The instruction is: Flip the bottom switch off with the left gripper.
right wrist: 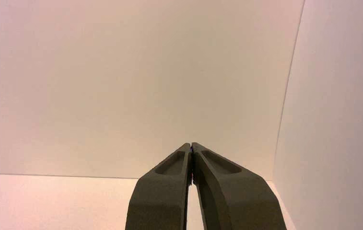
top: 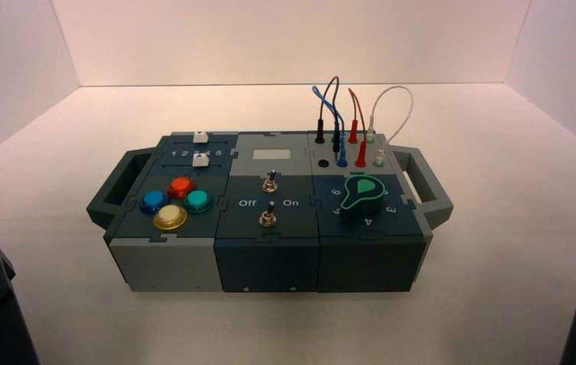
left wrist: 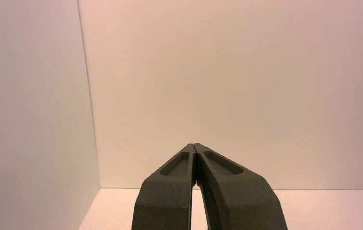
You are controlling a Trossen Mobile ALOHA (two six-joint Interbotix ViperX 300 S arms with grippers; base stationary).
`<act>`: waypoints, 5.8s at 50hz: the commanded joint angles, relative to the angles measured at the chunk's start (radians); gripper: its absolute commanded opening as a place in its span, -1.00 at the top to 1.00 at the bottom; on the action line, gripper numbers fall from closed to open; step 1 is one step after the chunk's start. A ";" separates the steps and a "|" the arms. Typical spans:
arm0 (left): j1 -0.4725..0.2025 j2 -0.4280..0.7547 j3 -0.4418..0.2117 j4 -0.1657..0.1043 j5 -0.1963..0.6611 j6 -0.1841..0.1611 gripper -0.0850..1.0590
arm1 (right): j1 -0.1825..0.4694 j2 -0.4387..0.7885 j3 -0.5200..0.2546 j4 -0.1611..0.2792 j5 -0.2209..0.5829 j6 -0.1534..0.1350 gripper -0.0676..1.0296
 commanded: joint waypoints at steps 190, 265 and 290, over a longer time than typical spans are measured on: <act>-0.966 0.827 -0.328 -0.462 0.913 -0.261 0.91 | 0.414 1.160 -0.416 0.314 0.902 -0.014 0.92; -0.937 1.008 -0.411 -0.448 0.877 -0.247 0.91 | 0.414 1.147 -0.411 0.316 0.900 -0.025 0.92; -0.930 1.019 -0.403 -0.446 0.877 -0.238 0.91 | 0.414 1.157 -0.417 0.318 0.899 -0.025 0.92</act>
